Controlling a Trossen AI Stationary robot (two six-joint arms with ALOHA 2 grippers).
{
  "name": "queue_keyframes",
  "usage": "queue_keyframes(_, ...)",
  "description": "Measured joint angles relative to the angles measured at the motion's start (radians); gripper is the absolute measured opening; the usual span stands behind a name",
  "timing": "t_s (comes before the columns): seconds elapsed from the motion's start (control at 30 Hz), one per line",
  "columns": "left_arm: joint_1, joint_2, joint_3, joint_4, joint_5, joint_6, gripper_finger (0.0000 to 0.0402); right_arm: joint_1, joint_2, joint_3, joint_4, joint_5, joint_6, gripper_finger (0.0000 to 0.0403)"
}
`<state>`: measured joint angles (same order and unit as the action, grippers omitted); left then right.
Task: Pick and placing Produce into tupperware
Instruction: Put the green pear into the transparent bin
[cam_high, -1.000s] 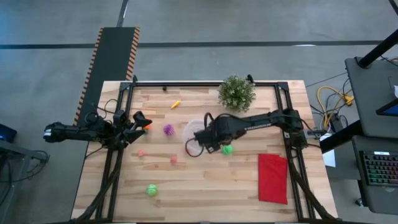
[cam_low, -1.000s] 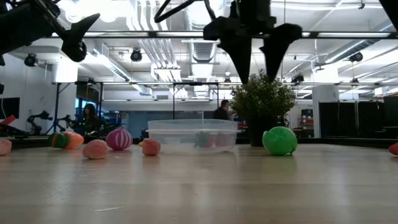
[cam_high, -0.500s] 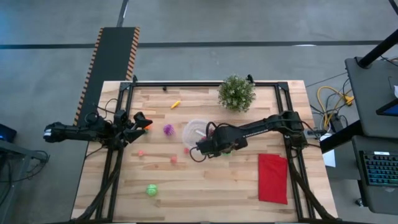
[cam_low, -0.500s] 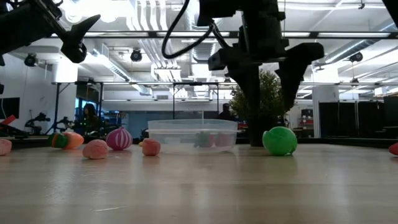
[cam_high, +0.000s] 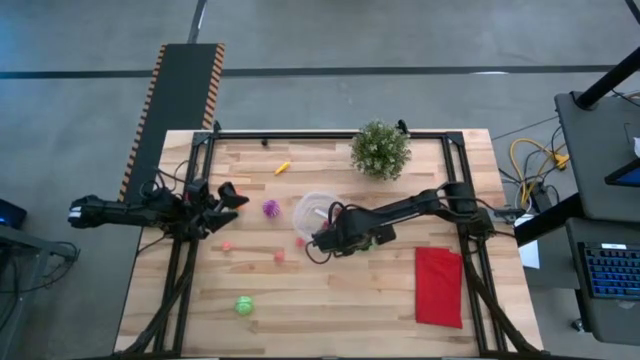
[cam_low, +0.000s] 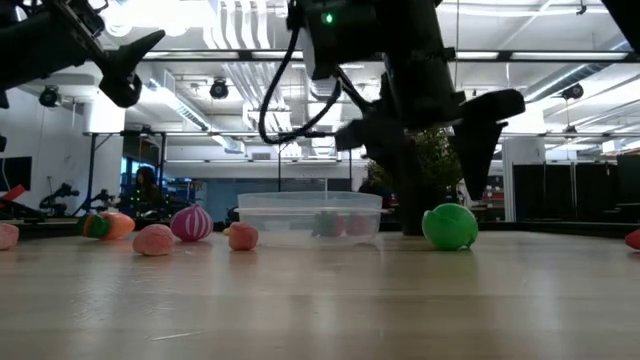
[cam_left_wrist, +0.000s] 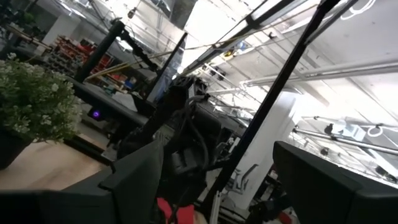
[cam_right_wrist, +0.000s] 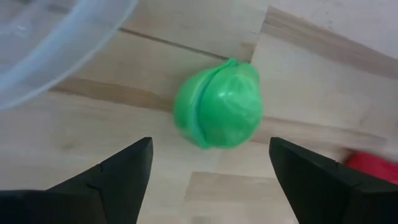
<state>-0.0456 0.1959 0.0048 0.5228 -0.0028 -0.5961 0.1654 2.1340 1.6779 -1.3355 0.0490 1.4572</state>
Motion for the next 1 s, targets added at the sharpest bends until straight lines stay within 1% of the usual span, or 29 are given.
queue_keyframes(0.2, -0.001, 0.000, 0.000, -0.003, 0.046, 0.000, 0.0290, -0.008, 0.030, -0.001, -0.011, 0.004, -0.041, 0.0322)
queue_keyframes(0.33, 0.000, 0.001, 0.000, -0.011, 0.046, 0.000, 0.0290, -0.017, 0.044, -0.003, -0.009, 0.031, -0.071, 0.0317)
queue_keyframes(0.7, 0.000, 0.013, 0.000, -0.009, 0.045, 0.000, 0.0290, -0.042, 0.078, -0.024, 0.009, 0.034, -0.150, 0.0307)
queue_keyframes(0.87, 0.000, 0.013, 0.000, -0.009, 0.045, 0.000, 0.0290, -0.042, 0.078, -0.024, 0.012, 0.033, -0.157, 0.0296)
queue_keyframes(1.0, 0.000, 0.013, 0.000, -0.009, 0.045, 0.000, 0.0290, -0.042, 0.073, -0.026, 0.008, 0.034, -0.161, 0.0278)
